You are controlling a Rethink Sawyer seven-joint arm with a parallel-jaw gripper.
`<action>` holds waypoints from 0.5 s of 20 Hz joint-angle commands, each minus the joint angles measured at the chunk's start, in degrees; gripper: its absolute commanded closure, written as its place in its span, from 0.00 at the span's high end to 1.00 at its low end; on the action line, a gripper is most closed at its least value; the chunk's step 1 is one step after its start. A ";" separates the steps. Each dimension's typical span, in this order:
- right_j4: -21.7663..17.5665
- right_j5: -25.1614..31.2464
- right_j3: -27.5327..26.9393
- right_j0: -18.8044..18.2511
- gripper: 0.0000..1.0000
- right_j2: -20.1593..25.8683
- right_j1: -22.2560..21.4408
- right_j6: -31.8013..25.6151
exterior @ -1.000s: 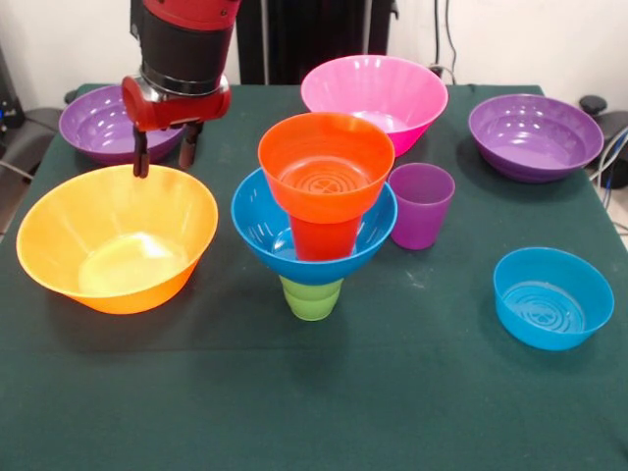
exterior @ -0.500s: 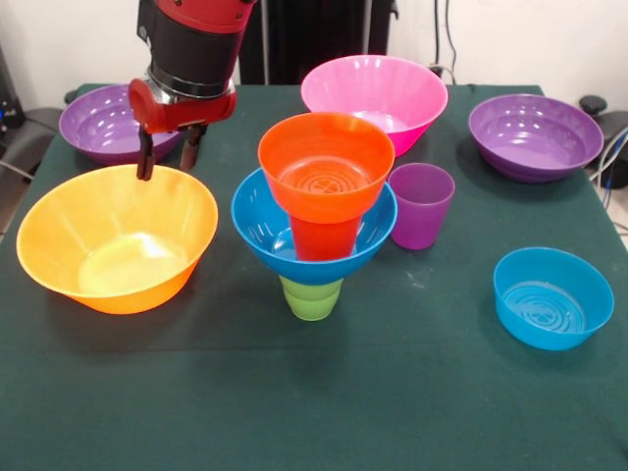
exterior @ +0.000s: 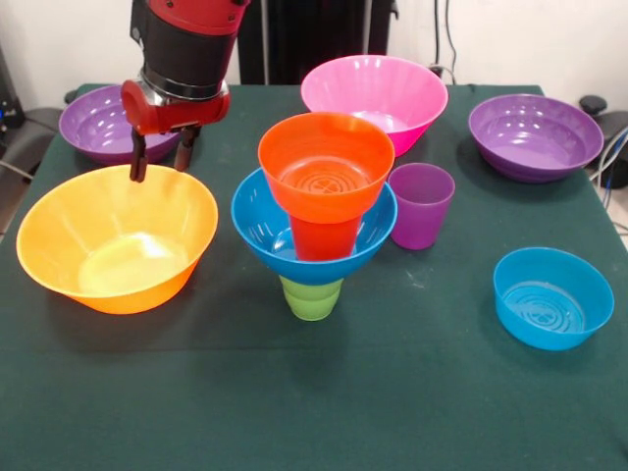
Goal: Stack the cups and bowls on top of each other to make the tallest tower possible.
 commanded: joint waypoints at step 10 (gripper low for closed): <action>2.77 0.64 0.61 -3.84 1.00 8.81 2.76 -4.54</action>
